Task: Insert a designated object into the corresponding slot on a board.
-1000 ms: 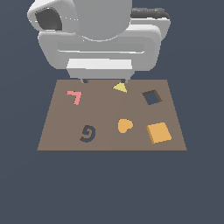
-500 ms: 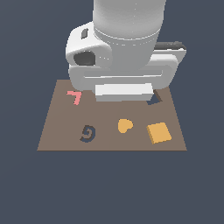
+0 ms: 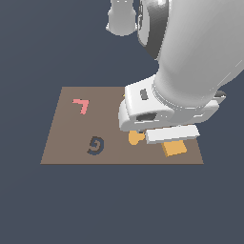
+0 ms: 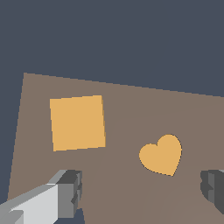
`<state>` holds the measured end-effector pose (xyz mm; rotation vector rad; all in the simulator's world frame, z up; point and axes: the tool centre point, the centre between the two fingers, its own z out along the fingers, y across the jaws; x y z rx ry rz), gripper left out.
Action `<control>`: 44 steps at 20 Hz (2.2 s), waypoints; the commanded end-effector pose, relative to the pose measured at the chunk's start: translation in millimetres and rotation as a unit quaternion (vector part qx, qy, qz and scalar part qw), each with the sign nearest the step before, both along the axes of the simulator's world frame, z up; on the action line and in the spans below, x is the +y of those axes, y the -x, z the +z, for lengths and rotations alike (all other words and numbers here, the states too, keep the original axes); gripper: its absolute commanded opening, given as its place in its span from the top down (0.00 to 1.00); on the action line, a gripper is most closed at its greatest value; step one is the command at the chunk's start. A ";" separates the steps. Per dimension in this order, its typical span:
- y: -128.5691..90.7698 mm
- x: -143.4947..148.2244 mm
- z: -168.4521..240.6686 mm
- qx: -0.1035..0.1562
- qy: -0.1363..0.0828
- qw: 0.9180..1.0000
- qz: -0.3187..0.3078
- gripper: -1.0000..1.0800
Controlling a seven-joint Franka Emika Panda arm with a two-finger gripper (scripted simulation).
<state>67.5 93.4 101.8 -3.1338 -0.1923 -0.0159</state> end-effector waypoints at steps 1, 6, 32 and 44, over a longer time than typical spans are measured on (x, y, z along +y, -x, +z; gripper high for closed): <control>-7.5 17.1 -14.3 0.001 0.000 1.000 0.011 0.04; -17.4 41.6 -34.5 0.003 0.001 1.000 0.027 0.04; -26.3 63.7 -72.0 0.005 0.001 0.999 0.041 1.00; -26.7 63.8 -66.9 0.005 0.001 0.999 0.041 1.00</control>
